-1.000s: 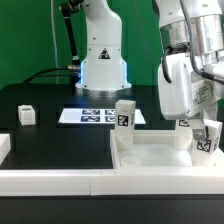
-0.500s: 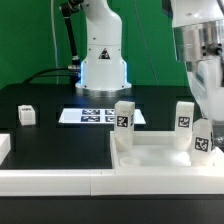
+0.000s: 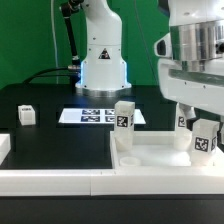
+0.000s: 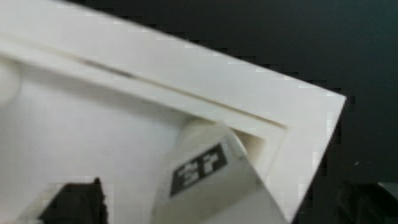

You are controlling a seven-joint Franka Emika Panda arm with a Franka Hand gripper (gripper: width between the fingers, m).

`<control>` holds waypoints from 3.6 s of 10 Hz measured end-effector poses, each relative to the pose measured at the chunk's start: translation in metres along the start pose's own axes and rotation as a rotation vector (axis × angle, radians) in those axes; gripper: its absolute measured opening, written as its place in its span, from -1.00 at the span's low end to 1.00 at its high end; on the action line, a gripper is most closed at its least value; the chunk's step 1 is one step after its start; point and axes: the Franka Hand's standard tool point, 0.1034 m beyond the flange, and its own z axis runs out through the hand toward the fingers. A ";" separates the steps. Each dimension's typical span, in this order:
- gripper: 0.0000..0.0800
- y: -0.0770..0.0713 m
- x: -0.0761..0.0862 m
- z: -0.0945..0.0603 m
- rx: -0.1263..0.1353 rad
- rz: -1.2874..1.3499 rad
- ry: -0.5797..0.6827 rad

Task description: Assemble square table

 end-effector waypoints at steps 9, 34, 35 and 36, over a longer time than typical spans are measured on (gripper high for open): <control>-0.27 0.000 -0.001 0.001 0.001 0.254 -0.005; 0.62 0.032 0.043 -0.079 0.141 0.785 -0.009; 0.62 0.048 0.051 -0.082 0.154 0.685 0.003; 0.62 0.066 0.056 -0.084 0.147 0.630 0.010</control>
Offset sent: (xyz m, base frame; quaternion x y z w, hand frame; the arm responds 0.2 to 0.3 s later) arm 0.0000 0.0000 0.0000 0.0000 0.0000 0.0650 0.9979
